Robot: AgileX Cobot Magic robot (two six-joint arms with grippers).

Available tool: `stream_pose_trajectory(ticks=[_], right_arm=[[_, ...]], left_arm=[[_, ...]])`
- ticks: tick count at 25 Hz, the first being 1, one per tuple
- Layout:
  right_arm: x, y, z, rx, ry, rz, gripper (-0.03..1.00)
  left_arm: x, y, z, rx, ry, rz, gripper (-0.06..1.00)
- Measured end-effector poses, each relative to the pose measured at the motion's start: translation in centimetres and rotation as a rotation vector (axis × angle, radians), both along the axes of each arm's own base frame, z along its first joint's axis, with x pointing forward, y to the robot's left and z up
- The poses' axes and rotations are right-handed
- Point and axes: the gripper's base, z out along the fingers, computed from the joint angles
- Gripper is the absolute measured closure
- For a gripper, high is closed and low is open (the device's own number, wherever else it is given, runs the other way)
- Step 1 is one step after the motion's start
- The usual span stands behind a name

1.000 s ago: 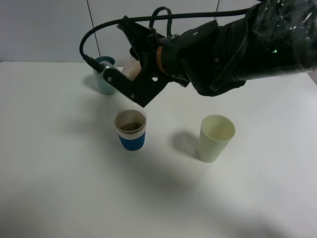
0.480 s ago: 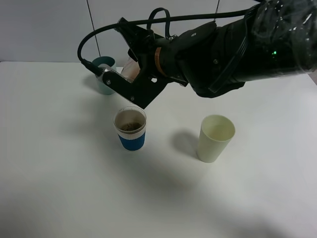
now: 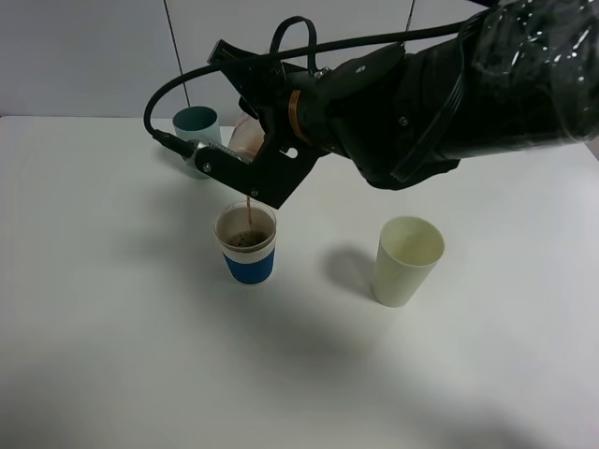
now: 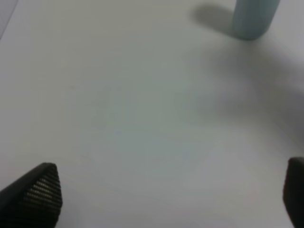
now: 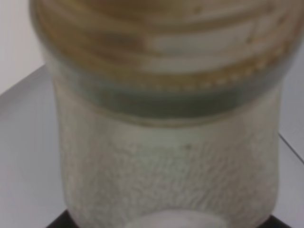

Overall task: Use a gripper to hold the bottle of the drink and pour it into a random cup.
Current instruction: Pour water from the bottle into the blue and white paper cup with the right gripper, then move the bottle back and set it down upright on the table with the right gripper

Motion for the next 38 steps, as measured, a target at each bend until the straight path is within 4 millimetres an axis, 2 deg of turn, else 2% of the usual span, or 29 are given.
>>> stream_pose_trajectory(ticks=[24,29,38], right_arm=[[-0.3,0.2,0.1,-0.027,-0.024,0.007,0.61],[-0.3,0.2,0.1,0.133,0.052,-0.080,0.61],[0.8,-0.8,0.1,0.628,0.273,-0.381,0.61]], left_arm=[[0.0,0.0,0.0,0.000,0.000,0.000,0.02],[0.0,0.0,0.0,0.000,0.000,0.000,0.02],[0.0,0.0,0.0,0.000,0.000,0.000,0.02]])
